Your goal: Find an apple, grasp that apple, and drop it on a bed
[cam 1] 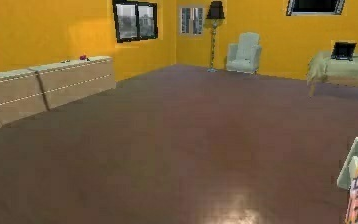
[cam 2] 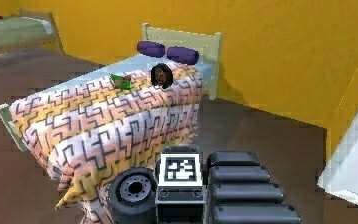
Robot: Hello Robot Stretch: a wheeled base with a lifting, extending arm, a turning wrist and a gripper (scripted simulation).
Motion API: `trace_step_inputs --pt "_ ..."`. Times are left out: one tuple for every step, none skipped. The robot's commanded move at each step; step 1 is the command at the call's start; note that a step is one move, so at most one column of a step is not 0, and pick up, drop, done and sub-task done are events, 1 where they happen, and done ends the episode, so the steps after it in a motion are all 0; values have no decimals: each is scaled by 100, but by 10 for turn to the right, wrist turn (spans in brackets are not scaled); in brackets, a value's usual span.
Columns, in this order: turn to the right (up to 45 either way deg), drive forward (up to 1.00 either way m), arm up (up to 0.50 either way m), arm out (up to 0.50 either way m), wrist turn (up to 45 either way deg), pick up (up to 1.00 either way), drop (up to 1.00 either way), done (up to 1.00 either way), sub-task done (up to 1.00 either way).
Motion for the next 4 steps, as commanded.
trace_step_inputs --pt "180 0 0 0 0 0 0 0 0" --pt "0 15 0 0 0 0 0 0 0" --pt "150 0 0 0 0 0 0 0 0" --pt "0 100 0 0 0 0 0 0 0"
